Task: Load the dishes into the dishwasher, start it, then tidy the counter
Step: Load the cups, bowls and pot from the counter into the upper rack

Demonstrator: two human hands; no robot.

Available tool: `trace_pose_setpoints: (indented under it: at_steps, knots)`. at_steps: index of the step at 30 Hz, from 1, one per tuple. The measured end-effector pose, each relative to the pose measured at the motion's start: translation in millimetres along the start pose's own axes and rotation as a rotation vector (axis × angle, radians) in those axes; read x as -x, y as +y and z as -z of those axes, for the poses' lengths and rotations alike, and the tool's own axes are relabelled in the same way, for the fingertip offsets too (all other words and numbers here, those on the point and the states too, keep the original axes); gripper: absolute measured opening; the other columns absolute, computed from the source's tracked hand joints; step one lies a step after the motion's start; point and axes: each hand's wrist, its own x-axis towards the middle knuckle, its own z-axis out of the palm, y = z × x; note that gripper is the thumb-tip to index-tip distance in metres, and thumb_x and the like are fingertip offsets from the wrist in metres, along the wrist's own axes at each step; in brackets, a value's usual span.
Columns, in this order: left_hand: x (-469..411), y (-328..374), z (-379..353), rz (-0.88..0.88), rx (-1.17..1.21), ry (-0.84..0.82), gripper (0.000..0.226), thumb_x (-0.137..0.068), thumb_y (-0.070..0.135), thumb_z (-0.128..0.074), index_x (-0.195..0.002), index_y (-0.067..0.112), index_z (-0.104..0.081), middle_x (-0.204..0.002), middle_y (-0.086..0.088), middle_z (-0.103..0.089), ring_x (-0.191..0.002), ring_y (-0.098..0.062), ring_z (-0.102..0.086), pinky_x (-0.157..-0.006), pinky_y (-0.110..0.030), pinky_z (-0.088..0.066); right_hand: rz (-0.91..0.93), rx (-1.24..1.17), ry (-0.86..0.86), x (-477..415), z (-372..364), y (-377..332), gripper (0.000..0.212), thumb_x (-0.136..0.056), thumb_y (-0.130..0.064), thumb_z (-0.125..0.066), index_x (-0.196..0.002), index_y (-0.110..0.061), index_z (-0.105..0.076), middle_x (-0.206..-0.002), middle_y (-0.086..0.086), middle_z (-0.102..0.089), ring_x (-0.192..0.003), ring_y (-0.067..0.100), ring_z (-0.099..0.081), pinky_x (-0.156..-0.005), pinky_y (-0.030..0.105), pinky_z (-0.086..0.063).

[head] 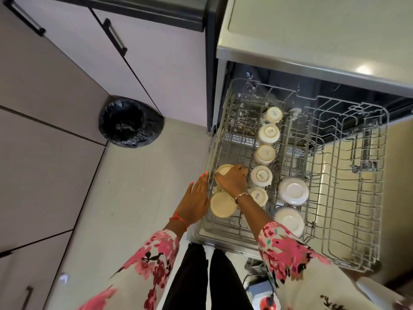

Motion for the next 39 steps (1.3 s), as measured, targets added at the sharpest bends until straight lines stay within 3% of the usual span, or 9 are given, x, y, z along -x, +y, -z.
trace_pose_setpoints:
  at_steps: [5, 10, 17, 19, 21, 27, 31, 34, 39]
  knots:
    - [0.9, 3.5, 3.8, 0.03, -0.041, -0.031, 0.06, -0.1, 0.02, -0.024, -0.147, 0.006, 0.01, -0.157, -0.009, 0.009, -0.146, -0.02, 0.004, -0.118, -0.037, -0.005, 0.12, 0.095, -0.091, 0.7, 10.8, 14.8, 0.072, -0.085, -0.025, -0.062, -0.137, 0.004, -0.022, -0.138, 0.023, -0.035, -0.118, 0.038, -0.049, -0.089, 0.039, -0.045]
    - [3.7, 9.3, 9.9, 0.066, -0.103, -0.034, 0.06, -0.101, 0.025, -0.024, -0.148, 0.005, 0.007, -0.158, -0.01, 0.007, -0.146, -0.022, 0.003, -0.118, -0.037, -0.002, 0.211, 0.161, -0.181, 6.3, 23.7, 28.6, 0.077, -0.089, -0.024, -0.058, -0.144, 0.005, -0.013, -0.143, 0.025, -0.03, -0.125, 0.039, -0.042, -0.096, 0.039, -0.041]
    - [39.4, 9.1, 43.6, 0.073, -0.116, 0.064, 0.063, -0.1, 0.032, -0.028, -0.148, 0.009, 0.005, -0.158, -0.009, 0.007, -0.146, -0.022, 0.005, -0.117, -0.037, 0.002, 0.457, 0.283, 0.001, 49.1, 37.8, 17.5, 0.057, -0.094, -0.032, -0.049, -0.137, 0.002, -0.031, -0.139, 0.021, -0.034, -0.127, 0.037, -0.038, -0.101, 0.044, -0.038]
    - [53.0, 4.0, 58.1, 0.1, -0.108, 0.119, 0.065, -0.095, 0.042, -0.012, -0.148, 0.008, 0.003, -0.158, -0.008, 0.006, -0.146, -0.023, 0.005, -0.117, -0.038, 0.002, 0.556, 0.321, 0.037, 65.9, 42.1, 3.0, 0.061, -0.096, -0.031, -0.046, -0.142, 0.002, -0.025, -0.148, 0.02, -0.027, -0.136, 0.034, -0.029, -0.11, 0.043, -0.03]
    - [69.2, -5.8, 73.6, 0.113, -0.1, 0.173, 0.084, -0.077, 0.051, 0.008, -0.148, 0.009, 0.002, -0.158, -0.008, 0.004, -0.146, -0.024, 0.004, -0.117, -0.039, 0.002, 0.651, 0.366, 0.064, 85.4, 43.5, -15.2, 0.062, -0.097, -0.032, -0.043, -0.145, 0.001, -0.02, -0.153, 0.018, -0.02, -0.143, 0.03, -0.018, -0.117, 0.041, -0.02]
    - [104.4, -66.9, 119.0, 0.171, -0.064, 0.268, 0.097, -0.068, 0.062, 0.005, -0.149, 0.007, -0.002, -0.158, -0.009, 0.003, -0.146, -0.023, 0.005, -0.116, -0.036, 0.008, 0.795, 0.477, 0.115, 126.1, 18.6, -77.5, 0.065, -0.098, -0.041, -0.037, -0.148, -0.006, -0.015, -0.157, 0.01, -0.012, -0.146, 0.022, -0.007, -0.119, 0.039, -0.008]
    - [128.4, -132.1, 149.1, 0.189, -0.108, 0.344, 0.102, -0.076, 0.073, 0.006, -0.147, 0.004, -0.017, -0.156, -0.009, -0.01, -0.145, -0.024, -0.01, -0.114, -0.034, 0.01, 0.84, 0.477, 0.159, 135.3, -13.1, -130.2, 0.067, -0.098, -0.043, -0.037, -0.149, -0.01, -0.009, -0.158, 0.006, -0.004, -0.147, 0.018, -0.001, -0.118, 0.037, -0.002]
    - [144.8, -189.8, 179.8, 0.194, -0.082, 0.37, 0.118, -0.061, 0.084, 0.018, -0.149, 0.008, -0.005, -0.155, 0.0, 0.007, -0.145, -0.017, 0.008, -0.112, -0.031, 0.018, 0.834, 0.455, 0.19, 138.9, -33.2, -181.1, 0.07, -0.098, -0.044, -0.036, -0.149, -0.009, -0.003, -0.158, 0.006, 0.001, -0.146, 0.018, 0.003, -0.117, 0.036, 0.002]
    - [164.8, -272.2, 244.4, 0.238, -0.097, 0.499, 0.103, -0.067, 0.07, 0.0, -0.149, 0.008, -0.007, -0.158, -0.007, -0.001, -0.146, -0.02, 0.006, -0.11, -0.03, 0.018, 0.871, 0.423, 0.232, 148.4, -52.2, -269.8, 0.073, -0.097, -0.047, -0.035, -0.149, -0.008, -0.002, -0.158, 0.007, 0.003, -0.146, 0.019, 0.005, -0.117, 0.034, 0.004]
